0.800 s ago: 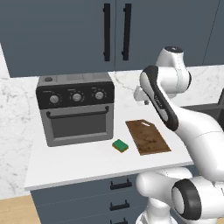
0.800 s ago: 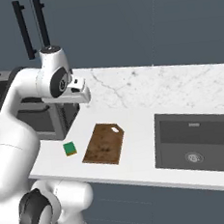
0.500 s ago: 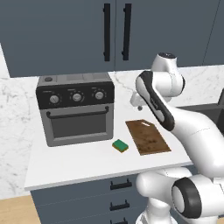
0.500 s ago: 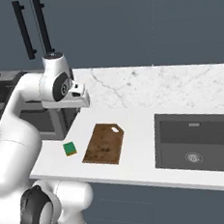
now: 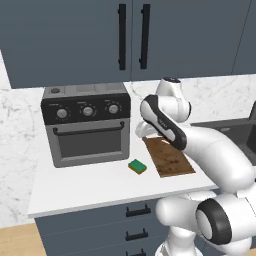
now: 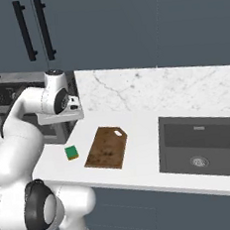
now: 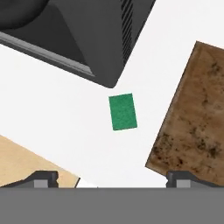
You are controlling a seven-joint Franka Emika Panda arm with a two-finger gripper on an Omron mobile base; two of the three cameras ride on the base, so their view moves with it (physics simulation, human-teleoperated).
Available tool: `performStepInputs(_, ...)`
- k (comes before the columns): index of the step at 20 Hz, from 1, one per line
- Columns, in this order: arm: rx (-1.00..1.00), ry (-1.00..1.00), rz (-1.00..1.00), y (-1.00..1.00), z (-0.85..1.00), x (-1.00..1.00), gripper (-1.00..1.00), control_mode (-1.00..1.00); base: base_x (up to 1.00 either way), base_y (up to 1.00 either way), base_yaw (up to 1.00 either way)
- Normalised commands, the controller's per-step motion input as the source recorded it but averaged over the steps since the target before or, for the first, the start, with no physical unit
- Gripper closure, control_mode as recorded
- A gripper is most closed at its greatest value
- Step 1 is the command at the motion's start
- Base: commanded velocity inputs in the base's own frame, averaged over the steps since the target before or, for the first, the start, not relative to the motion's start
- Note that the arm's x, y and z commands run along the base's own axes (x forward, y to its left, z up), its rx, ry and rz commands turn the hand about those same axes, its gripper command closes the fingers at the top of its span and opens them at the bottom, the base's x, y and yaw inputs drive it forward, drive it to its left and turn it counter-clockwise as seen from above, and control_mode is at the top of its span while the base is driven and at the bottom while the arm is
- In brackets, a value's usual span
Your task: Pick up the sponge from the counter and clean the cutting board by briefly scrubbing or pressing down on the cutting board. Once finished, release the sponge.
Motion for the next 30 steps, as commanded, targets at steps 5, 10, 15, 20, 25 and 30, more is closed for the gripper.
performStepInputs(5, -0.01, 0.00, 0.02, 0.24, -0.60, -0.01, -1.00, -1.00, 0.00, 0.00, 0.00)
performStepInputs(10, -0.04, 0.00, 0.00, 0.14, -0.47, 0.00, -1.00, -1.00, 0.00, 0.00, 0.00)
performStepInputs(15, -0.03, 0.00, 0.03, 0.00, -0.51, 0.00, -1.00, -1.00, 0.00, 0.00, 0.00)
performStepInputs(20, 0.00, 0.00, 0.06, 0.00, -0.45, 0.08, -1.00, -1.00, 0.00, 0.00, 0.00)
performStepInputs(25, 0.00, 0.01, 0.06, 0.00, -0.40, 0.16, -1.00, -1.00, 0.00, 0.00, 0.00)
performStepInputs(30, 0.00, 0.04, 0.04, 0.00, -0.32, 0.33, -1.00, -1.00, 0.00, 0.00, 0.00)
